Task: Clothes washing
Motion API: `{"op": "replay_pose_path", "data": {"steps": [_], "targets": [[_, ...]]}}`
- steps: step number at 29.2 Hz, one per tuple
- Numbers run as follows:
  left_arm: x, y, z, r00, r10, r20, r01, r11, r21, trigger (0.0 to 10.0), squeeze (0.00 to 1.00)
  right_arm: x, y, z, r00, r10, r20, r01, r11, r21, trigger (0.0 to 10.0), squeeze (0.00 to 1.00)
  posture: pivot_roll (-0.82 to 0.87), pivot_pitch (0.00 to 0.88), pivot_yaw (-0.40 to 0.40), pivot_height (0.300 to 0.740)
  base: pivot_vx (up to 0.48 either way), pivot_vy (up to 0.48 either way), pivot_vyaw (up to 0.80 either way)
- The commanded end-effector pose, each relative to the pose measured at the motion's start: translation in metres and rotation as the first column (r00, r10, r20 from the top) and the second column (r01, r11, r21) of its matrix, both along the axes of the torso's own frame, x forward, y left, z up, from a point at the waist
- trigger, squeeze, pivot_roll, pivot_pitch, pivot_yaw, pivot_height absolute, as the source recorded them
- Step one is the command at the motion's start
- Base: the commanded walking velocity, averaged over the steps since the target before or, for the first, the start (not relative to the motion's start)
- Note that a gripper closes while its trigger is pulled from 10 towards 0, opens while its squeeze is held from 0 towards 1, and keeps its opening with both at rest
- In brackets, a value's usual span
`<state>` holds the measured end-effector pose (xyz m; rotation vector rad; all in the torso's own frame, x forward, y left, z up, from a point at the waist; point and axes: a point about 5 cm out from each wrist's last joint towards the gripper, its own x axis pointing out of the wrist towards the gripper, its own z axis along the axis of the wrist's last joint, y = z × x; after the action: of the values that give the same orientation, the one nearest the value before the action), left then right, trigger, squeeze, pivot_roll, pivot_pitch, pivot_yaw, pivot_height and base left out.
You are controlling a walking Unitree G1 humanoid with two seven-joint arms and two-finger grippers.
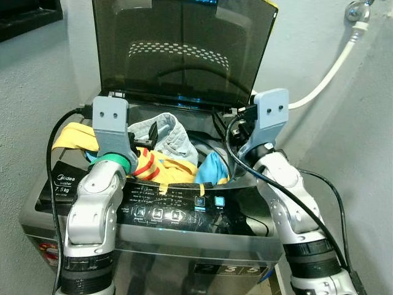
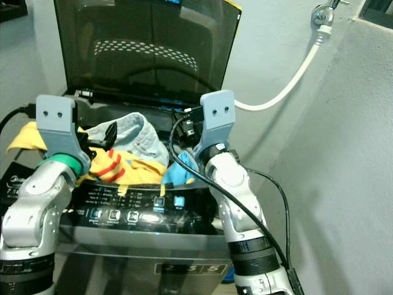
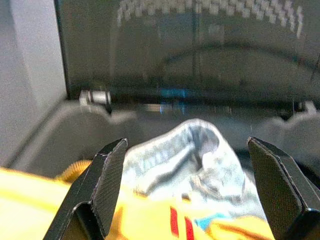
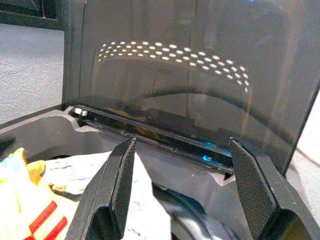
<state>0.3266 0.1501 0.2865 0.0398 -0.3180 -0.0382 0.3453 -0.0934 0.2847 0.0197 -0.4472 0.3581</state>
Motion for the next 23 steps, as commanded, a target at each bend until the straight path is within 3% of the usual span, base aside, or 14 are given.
{"op": "replay_pose_path", "data": {"steps": [1, 5, 12, 15, 18, 23], "targets": [[-0.003, -0.002, 0.01, 0.998, -0.011, 0.06, 0.011, 1.0, 0.009, 10.0, 0.0, 0.001, -0.007, -0.005, 1.0, -0.009, -0.018, 0.01, 0.999, 0.042, 10.0, 0.0, 0.07, 0.029, -0.059, 0.74, 0.0, 0.0, 0.0], [-0.006, -0.006, 0.019, 0.995, -0.058, 0.08, 0.057, 0.998, 0.006, 10.0, 0.0, 0.001, -0.008, -0.003, 1.0, -0.008, -0.001, 0.008, 0.997, 0.082, 10.0, 0.0, 0.05, 0.028, -0.031, 0.74, 0.0, 0.0, 0.0], [-0.005, -0.01, 0.006, 0.999, -0.048, 0.015, 0.048, 0.998, 0.037, 10.0, 0.0, 0.001, -0.013, -0.01, 1.0, -0.02, -0.005, 0.02, 0.996, 0.082, 10.0, 0.0, 0.05, 0.011, -0.03, 0.74, 0.0, 0.0, 0.0], [-0.005, -0.006, -0.001, 0.999, -0.033, -0.013, 0.033, 0.999, -0.023, 10.0, 0.0, 0.0, -0.011, -0.013, 1.0, -0.01, -0.011, 0.011, 0.997, 0.076, 10.0, 0.0, 0.06, 0.0, -0.03, 0.74, 0.0, 0.0, 0.0], [-0.007, -0.005, -0.007, 0.999, -0.04, -0.033, 0.04, 0.999, 0.011, 10.0, 0.0, 0.001, -0.009, -0.015, 1.0, -0.001, -0.018, 0.002, 0.997, 0.079, 10.0, 0.0, 0.05, 0.0, -0.031, 0.74, 0.0, 0.0, 0.0], [-0.011, -0.008, -0.015, 0.998, -0.06, -0.034, 0.059, 0.997, -0.044, 10.0, 0.0, -0.001, -0.004, -0.017, 1.0, 0.019, -0.02, -0.017, 0.997, 0.073, 10.0, 0.0, 0.04, 0.0, -0.024, 0.74, 0.0, 0.0, 0.0]]}}
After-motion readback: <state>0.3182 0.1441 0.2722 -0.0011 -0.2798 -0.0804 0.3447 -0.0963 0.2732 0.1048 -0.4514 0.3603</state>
